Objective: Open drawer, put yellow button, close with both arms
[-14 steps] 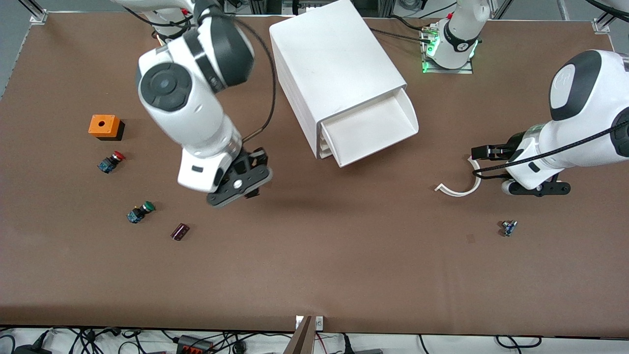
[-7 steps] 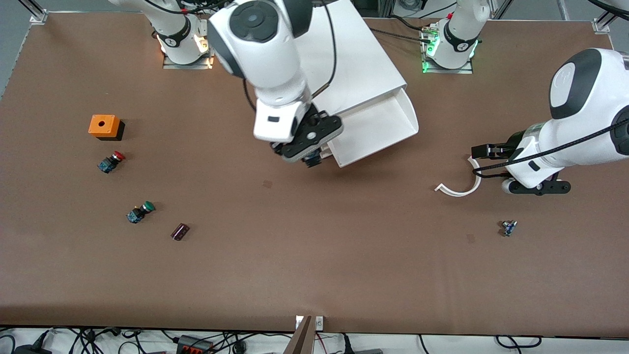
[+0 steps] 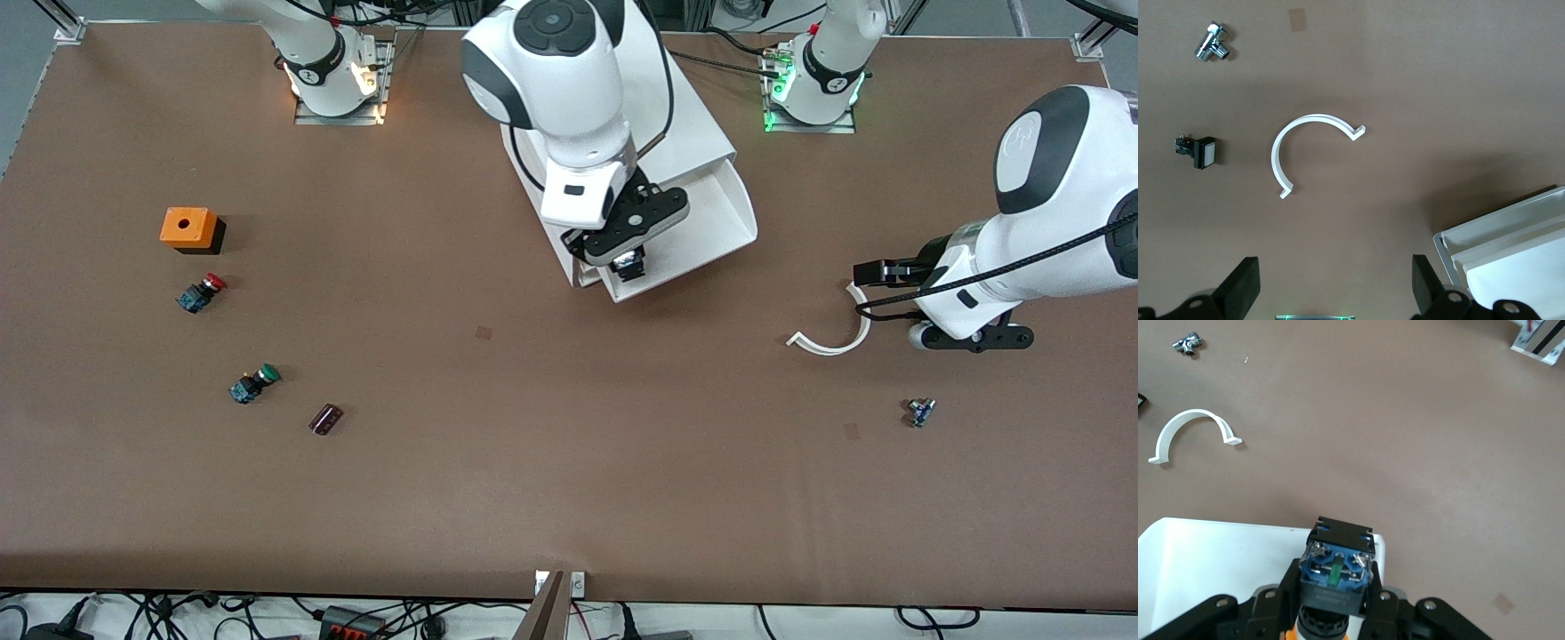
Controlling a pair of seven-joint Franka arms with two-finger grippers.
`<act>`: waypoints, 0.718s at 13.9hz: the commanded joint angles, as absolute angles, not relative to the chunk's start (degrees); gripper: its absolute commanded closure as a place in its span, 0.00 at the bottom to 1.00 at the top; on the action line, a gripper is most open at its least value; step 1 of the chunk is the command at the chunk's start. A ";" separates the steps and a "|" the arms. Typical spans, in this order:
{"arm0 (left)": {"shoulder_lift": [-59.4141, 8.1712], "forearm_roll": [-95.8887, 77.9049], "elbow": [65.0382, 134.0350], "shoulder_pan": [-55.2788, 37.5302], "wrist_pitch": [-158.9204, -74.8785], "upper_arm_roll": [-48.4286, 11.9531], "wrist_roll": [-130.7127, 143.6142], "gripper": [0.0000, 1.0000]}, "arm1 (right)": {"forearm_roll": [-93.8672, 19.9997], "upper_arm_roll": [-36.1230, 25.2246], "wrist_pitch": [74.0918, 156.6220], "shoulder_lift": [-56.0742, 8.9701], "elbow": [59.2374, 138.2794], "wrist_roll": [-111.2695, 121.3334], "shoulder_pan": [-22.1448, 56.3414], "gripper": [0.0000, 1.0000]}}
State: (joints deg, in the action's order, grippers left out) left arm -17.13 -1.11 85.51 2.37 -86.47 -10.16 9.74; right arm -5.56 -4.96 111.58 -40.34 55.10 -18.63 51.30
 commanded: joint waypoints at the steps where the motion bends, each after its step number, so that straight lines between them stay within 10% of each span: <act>1: -15.21 0.18 87.45 2.46 -86.92 -10.28 10.11 0.00 | -5.71 -5.36 112.24 -42.01 54.05 -22.84 53.78 1.00; 10: -15.21 0.18 87.45 2.55 -86.92 -10.20 10.11 0.00 | -5.71 -5.36 107.24 -45.53 54.40 -25.84 57.83 1.00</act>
